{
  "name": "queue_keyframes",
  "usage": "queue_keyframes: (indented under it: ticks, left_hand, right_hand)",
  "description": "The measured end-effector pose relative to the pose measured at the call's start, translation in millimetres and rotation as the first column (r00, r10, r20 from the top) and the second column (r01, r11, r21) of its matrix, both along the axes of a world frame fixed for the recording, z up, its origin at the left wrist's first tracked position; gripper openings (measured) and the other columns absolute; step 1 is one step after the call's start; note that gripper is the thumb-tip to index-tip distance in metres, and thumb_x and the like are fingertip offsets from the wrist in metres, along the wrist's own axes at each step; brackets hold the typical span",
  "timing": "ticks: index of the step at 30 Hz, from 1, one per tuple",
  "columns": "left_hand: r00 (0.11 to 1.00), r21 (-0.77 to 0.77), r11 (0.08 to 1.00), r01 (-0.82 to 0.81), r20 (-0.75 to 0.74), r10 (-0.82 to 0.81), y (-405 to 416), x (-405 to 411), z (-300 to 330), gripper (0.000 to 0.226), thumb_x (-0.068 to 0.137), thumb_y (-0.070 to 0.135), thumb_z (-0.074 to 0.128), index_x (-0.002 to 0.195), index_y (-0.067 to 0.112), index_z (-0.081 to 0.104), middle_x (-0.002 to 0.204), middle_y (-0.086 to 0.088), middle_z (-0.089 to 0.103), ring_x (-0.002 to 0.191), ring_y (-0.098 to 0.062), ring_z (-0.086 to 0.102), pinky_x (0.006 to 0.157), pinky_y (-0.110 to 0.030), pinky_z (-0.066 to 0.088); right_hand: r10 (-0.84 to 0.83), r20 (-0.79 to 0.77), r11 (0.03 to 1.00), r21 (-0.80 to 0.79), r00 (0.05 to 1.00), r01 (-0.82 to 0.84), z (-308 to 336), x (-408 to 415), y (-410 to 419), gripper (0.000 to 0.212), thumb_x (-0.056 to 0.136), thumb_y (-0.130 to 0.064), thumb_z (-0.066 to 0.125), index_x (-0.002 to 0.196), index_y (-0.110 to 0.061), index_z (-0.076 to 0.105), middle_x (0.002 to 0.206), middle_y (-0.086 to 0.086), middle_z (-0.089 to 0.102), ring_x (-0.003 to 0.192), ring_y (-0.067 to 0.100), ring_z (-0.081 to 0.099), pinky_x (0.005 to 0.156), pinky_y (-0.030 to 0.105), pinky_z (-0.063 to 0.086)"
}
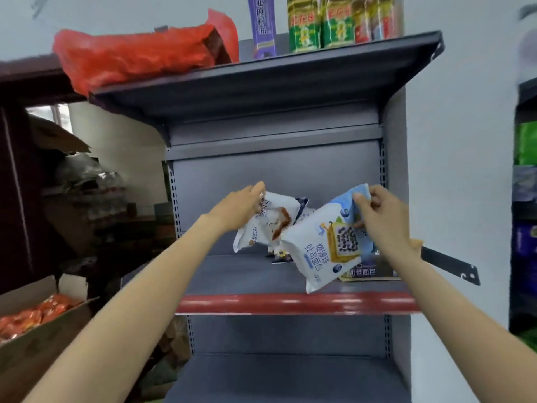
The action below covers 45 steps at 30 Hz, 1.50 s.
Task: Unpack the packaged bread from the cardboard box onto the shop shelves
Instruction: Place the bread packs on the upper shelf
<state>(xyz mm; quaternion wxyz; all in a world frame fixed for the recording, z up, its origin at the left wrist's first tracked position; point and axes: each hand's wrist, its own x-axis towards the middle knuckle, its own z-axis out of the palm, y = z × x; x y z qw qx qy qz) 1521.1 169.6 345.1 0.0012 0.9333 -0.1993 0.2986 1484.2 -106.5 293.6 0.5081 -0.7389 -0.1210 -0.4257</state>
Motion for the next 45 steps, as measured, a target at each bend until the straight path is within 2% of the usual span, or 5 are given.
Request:
queue_keyframes:
  ticks: [6, 16, 23, 31, 45]
  left_hand:
    - [0.988, -0.467, 0.883, 0.034, -0.118, -0.1, 8.3, 68.3, -57.0, 0.028, 0.088, 0.019, 0.06, 0.093, 0.022, 0.032, 0.075, -0.004, 0.053, 0.064, -0.023, 0.042, 0.059, -0.032, 0.032]
    - [0.995, -0.166, 0.982, 0.092, -0.026, -0.098, -28.2, 138.1, -14.6, 0.05, 0.091, 0.018, 0.054, 0.132, 0.04, 0.038, 0.106, -0.004, 0.067, 0.09, -0.029, 0.062, 0.067, -0.035, 0.046]
    - [0.994, 0.014, 0.995, 0.101, -0.031, -0.101, -39.5, 167.0, -47.6, 0.031, 0.09, 0.032, 0.055, 0.12, 0.028, 0.055, 0.116, 0.0, 0.065, 0.105, -0.027, 0.059, 0.075, -0.035, 0.042]
    - [0.948, -0.806, 0.58, 0.115, -0.086, -0.307, 40.5, 133.7, -57.4, 0.031, 0.101, 0.046, 0.029, 0.115, 0.041, 0.055, 0.128, 0.015, 0.056, 0.121, -0.012, 0.052, 0.104, -0.031, 0.035]
    - [0.869, -0.453, 0.891, -0.031, -0.453, -0.2, 0.9, 133.6, -106.0, 0.098, 0.071, 0.047, 0.073, 0.147, 0.043, 0.01, 0.144, -0.011, 0.031, 0.129, -0.032, 0.04, 0.102, -0.041, 0.04]
  right_hand:
    - [-0.003, 0.008, 0.944, 0.329, 1.0, 0.001, 17.4, 37.7, 2.5, 0.015, 0.096, -0.023, 0.05, 0.091, -0.01, 0.055, 0.09, 0.009, 0.066, 0.065, 0.002, 0.059, 0.045, 0.009, 0.044]
    - [0.043, -0.064, 0.951, 0.307, 0.997, -0.021, 13.2, 83.4, 1.0, 0.017, 0.096, -0.022, 0.052, 0.083, -0.011, 0.054, 0.081, 0.007, 0.064, 0.06, 0.016, 0.067, 0.053, 0.027, 0.054]
    - [-0.013, -0.044, 0.994, 0.104, 0.999, 0.018, 18.8, 88.5, 16.0, 0.025, 0.095, -0.022, 0.052, 0.074, -0.01, 0.049, 0.069, 0.01, 0.059, 0.05, 0.013, 0.066, 0.058, 0.044, 0.053]
    - [-0.164, 0.124, 0.922, -0.333, 0.979, 0.197, 19.9, 115.4, 89.7, 0.018, 0.095, -0.022, 0.05, 0.081, -0.01, 0.049, 0.059, -0.001, 0.047, 0.059, 0.021, 0.047, 0.05, 0.029, 0.025]
    - [-0.236, 0.017, 0.507, -0.851, 0.972, 0.138, -39.5, 145.6, 104.8, 0.073, 0.087, -0.025, 0.062, 0.147, -0.021, 0.022, 0.158, 0.007, 0.0, 0.141, 0.029, 0.008, 0.102, 0.041, 0.036]
